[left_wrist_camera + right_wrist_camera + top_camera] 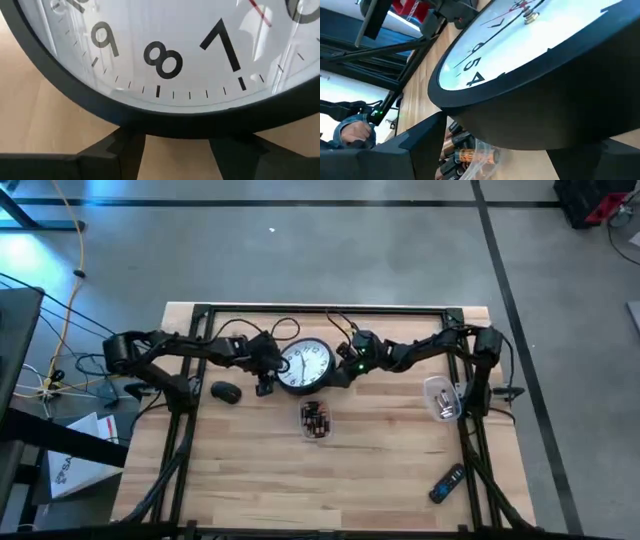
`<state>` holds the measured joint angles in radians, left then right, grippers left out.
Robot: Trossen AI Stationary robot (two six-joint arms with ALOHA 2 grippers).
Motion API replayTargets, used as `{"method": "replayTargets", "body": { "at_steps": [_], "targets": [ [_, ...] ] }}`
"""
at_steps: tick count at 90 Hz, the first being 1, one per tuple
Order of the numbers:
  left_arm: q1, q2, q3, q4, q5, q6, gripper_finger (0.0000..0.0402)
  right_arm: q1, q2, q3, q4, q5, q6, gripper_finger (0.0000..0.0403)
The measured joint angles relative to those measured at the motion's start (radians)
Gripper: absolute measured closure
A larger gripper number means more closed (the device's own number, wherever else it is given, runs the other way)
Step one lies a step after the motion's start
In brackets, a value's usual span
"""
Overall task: Insert battery
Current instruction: Move the wall clock to the top of the table
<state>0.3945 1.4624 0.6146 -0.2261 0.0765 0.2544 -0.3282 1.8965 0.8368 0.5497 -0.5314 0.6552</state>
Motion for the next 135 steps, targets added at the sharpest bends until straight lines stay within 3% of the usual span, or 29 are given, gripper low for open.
{"method": "replayTargets", "body": {
  "at_steps": [23, 35, 72, 117, 135],
  "targets": [
    [0.005, -0.001, 0.000, 0.011, -0.025, 0.002, 0.0214, 0.008, 0.000, 0.000, 0.027, 0.037, 0.103, 0.0110],
    [0.023, -0.002, 0.000, 0.033, -0.037, 0.004, 0.0214, 0.007, 0.000, 0.000, 0.091, 0.061, 0.149, 0.0089],
    [0.038, -0.003, 0.003, 0.054, -0.037, 0.010, 0.0214, 0.001, 0.002, 0.000, 0.068, 0.159, 0.212, 0.0010],
    [0.037, -0.003, 0.003, 0.094, -0.046, 0.018, 0.0214, 0.000, 0.002, 0.000, 0.068, 0.380, 0.340, 0.0006],
    [0.037, -0.003, 0.003, 0.132, -0.045, 0.036, 0.0214, -0.012, 0.017, 0.000, 0.094, 0.419, 0.416, 0.0008]
  ]
}}
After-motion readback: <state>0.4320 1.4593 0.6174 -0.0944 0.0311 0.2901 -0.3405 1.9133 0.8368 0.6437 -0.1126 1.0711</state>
